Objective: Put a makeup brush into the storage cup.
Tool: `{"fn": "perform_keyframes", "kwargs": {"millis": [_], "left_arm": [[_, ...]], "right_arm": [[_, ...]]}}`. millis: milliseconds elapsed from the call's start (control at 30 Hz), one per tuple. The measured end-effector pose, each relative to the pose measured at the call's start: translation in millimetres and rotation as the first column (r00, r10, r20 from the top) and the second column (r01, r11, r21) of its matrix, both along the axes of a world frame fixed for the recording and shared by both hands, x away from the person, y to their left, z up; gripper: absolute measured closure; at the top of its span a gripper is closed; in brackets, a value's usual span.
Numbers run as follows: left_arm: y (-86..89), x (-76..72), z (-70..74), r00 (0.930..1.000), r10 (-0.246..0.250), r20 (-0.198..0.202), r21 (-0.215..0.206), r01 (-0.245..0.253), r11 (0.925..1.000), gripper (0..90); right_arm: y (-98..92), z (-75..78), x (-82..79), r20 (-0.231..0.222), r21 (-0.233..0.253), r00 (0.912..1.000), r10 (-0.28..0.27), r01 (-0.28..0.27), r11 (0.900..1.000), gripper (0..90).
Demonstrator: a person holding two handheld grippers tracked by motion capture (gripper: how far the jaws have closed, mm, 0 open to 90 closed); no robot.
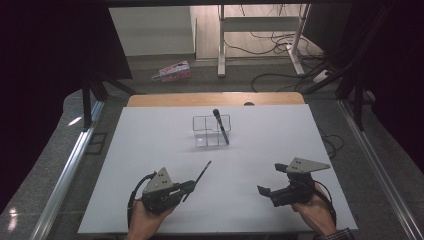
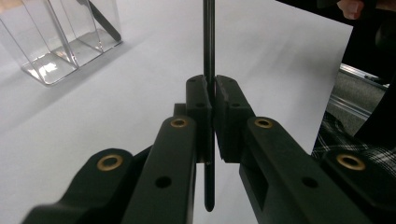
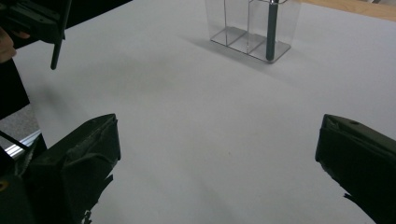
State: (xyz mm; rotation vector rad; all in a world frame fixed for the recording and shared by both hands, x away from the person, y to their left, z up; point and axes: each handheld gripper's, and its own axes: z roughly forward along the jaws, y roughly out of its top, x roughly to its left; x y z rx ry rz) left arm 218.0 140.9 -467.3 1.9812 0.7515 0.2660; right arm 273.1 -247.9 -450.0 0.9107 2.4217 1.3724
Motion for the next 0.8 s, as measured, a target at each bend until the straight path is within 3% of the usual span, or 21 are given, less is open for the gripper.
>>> {"fn": "perform_keyframes", "kwargs": {"millis": [800], "left_arm": [[-9.2,6.9,-3.6,0.9992,-0.023,-0.033,-0.051,0.021,0.9985,85.7]], "right_arm": [[43.0,-2.4,12.4,-0.060,0.087,0.9940,0.092,-0.086,0.992,0.0]]}}
